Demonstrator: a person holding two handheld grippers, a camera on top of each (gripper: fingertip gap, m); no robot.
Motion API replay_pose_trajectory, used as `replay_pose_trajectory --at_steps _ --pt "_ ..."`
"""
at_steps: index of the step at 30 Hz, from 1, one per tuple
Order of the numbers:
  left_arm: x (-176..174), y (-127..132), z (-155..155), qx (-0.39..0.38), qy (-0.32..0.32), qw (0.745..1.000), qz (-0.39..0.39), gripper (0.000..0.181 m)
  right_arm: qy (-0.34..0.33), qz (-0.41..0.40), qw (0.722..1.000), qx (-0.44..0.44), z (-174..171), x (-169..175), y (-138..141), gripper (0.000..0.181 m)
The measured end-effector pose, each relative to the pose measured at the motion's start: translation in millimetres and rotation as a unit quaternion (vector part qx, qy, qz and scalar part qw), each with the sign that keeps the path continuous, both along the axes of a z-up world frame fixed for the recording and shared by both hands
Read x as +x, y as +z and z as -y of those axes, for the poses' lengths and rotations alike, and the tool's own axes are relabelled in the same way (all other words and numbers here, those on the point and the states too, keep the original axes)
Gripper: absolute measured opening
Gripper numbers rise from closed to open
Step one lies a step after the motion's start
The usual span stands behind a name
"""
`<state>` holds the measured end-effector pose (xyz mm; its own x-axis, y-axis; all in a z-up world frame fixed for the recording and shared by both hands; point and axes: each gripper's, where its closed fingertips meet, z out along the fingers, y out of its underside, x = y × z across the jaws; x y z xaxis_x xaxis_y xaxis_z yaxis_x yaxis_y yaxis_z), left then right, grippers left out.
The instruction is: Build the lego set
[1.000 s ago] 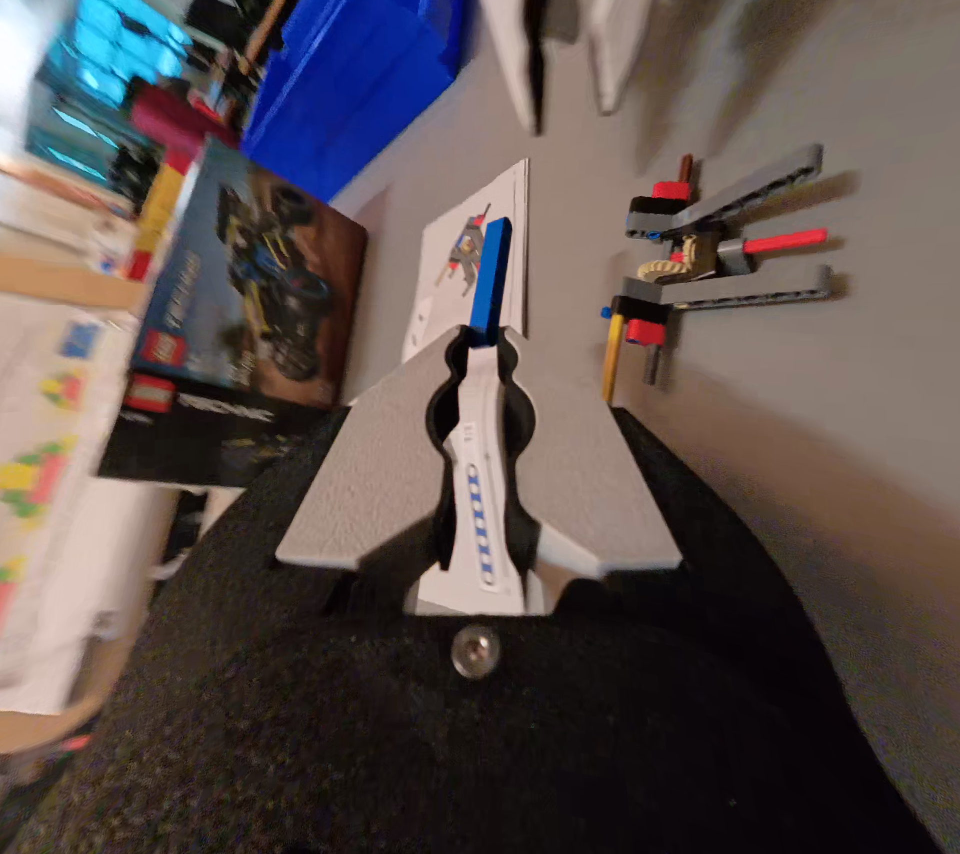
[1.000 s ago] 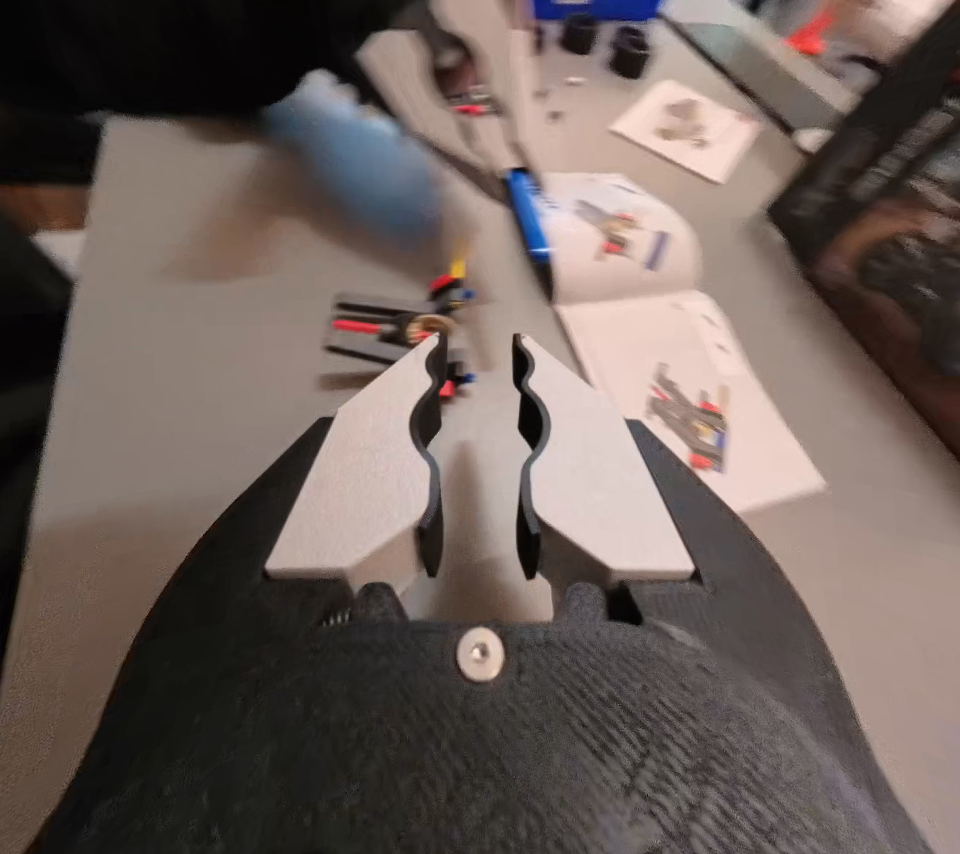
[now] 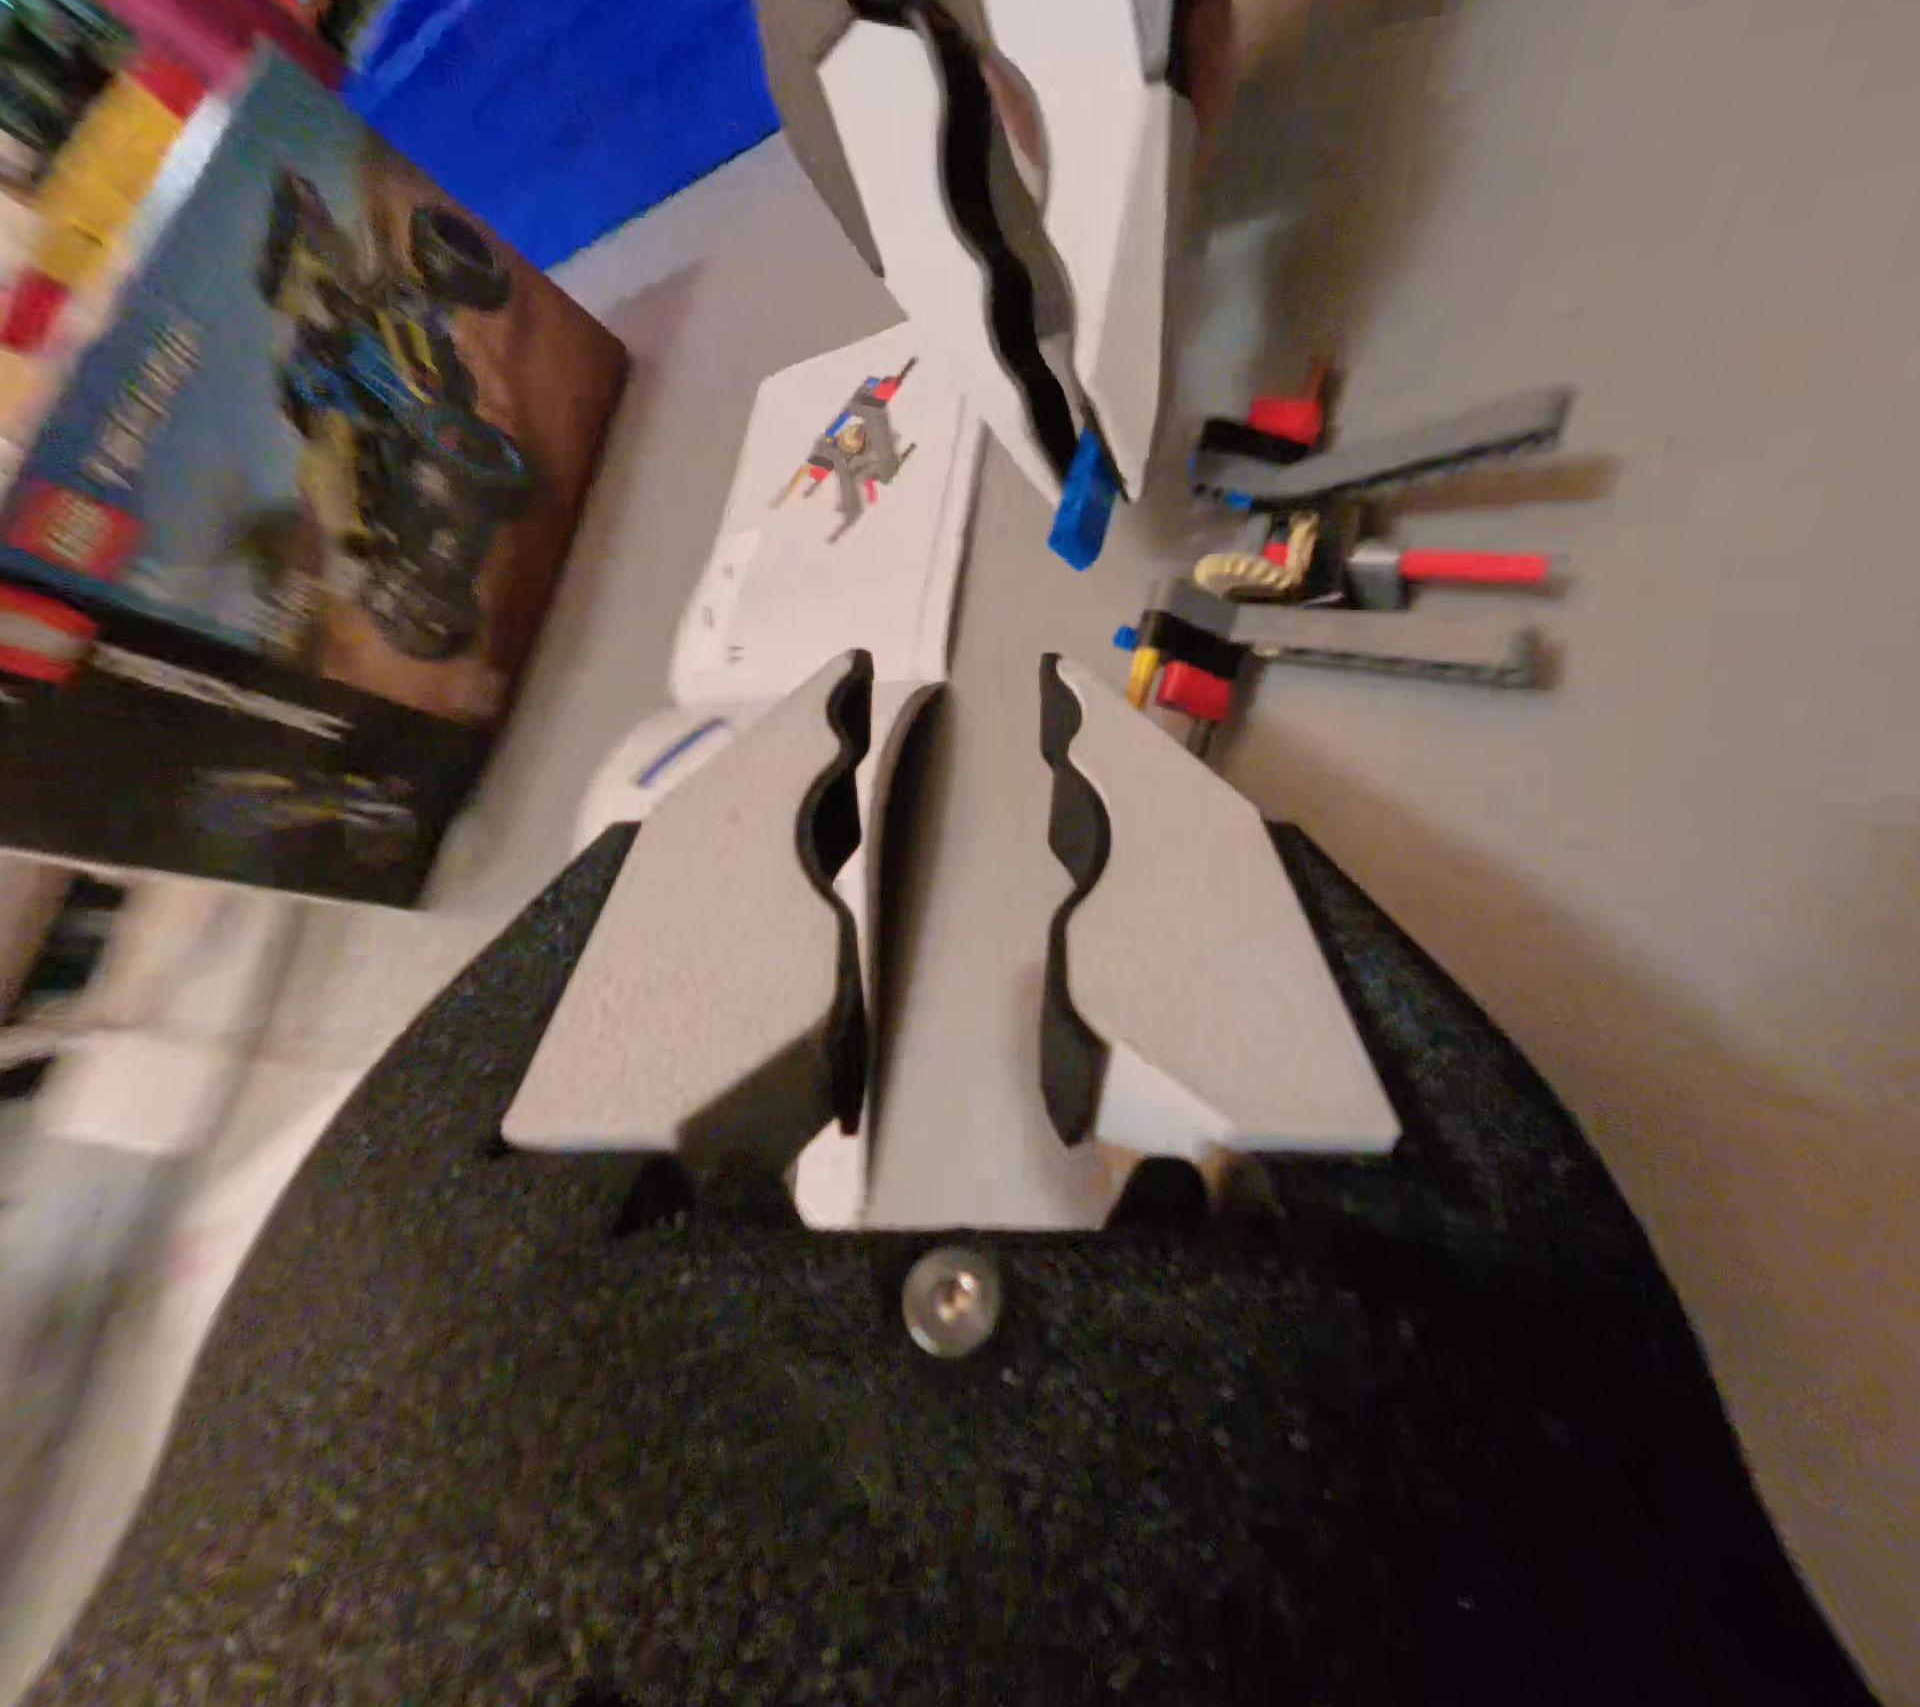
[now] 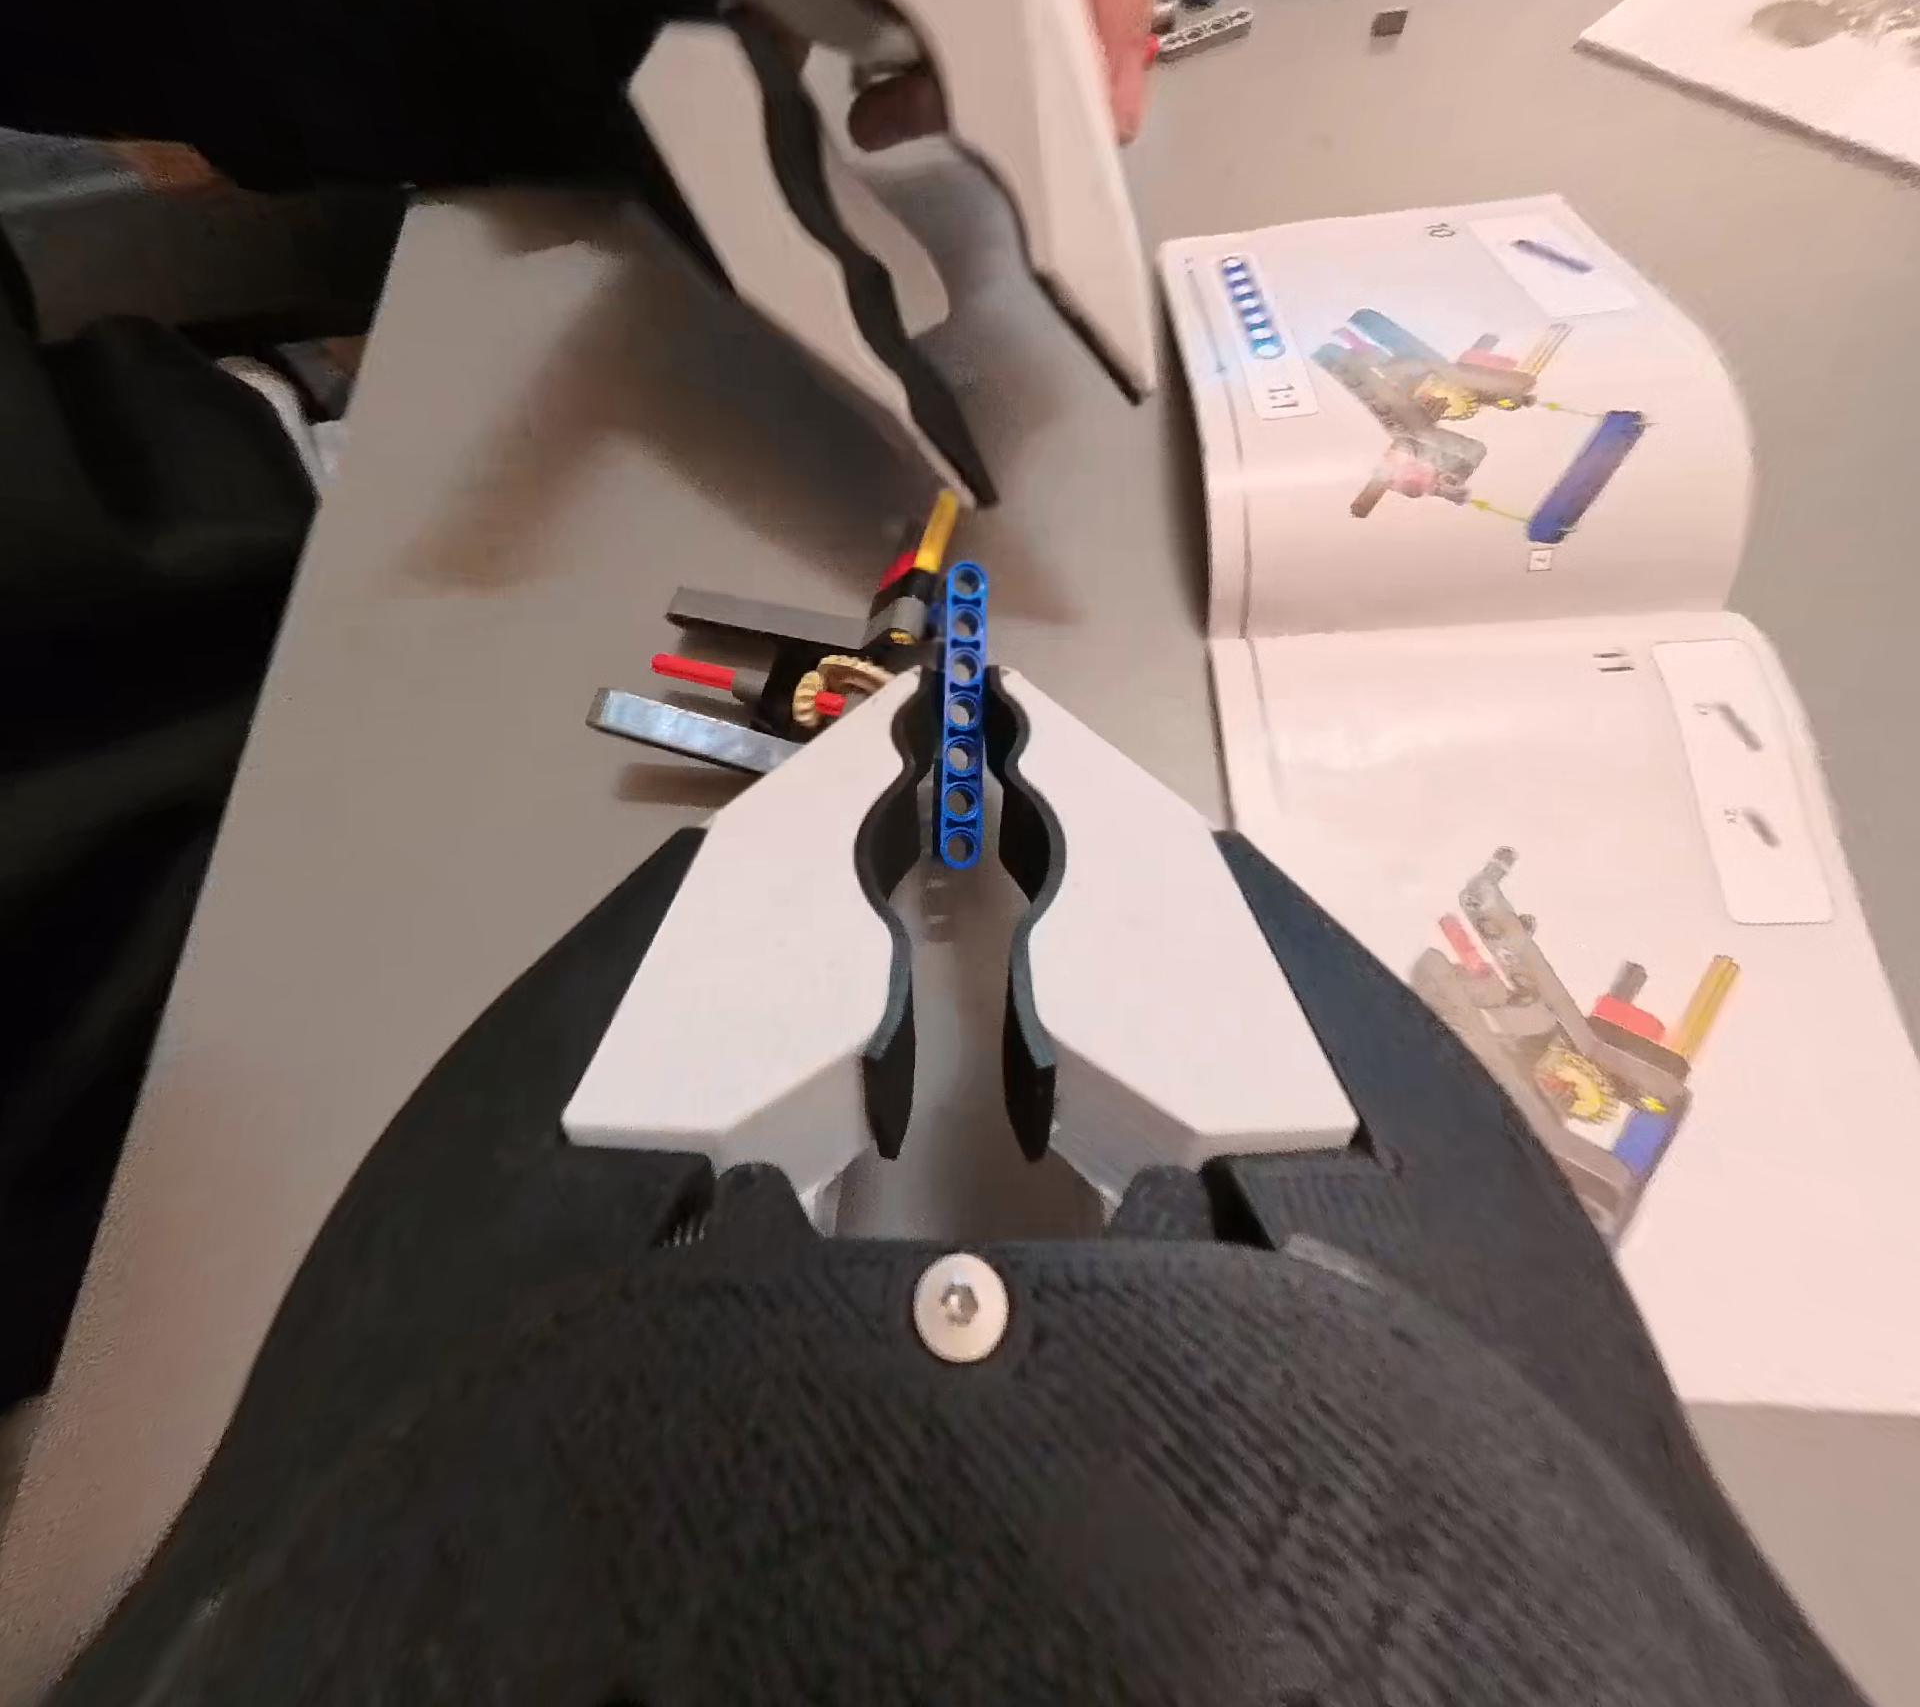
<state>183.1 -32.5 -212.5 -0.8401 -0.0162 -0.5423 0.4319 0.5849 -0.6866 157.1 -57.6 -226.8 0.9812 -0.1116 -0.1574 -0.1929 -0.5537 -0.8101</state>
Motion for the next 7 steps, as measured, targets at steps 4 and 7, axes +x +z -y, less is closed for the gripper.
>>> replay_pose_trajectory --at_steps 4,7 --pt "-11 1 -7 -0.062 0.003 0.973 -0.223 0.027 -0.003 -0.013 1.0 0.002 -3 -1 -5 0.006" --pt "-22 -3 -4 -0.074 -0.011 0.934 -0.35 0.026 -0.004 -0.018 1.0 0.017 -3 0 -3 0.006"
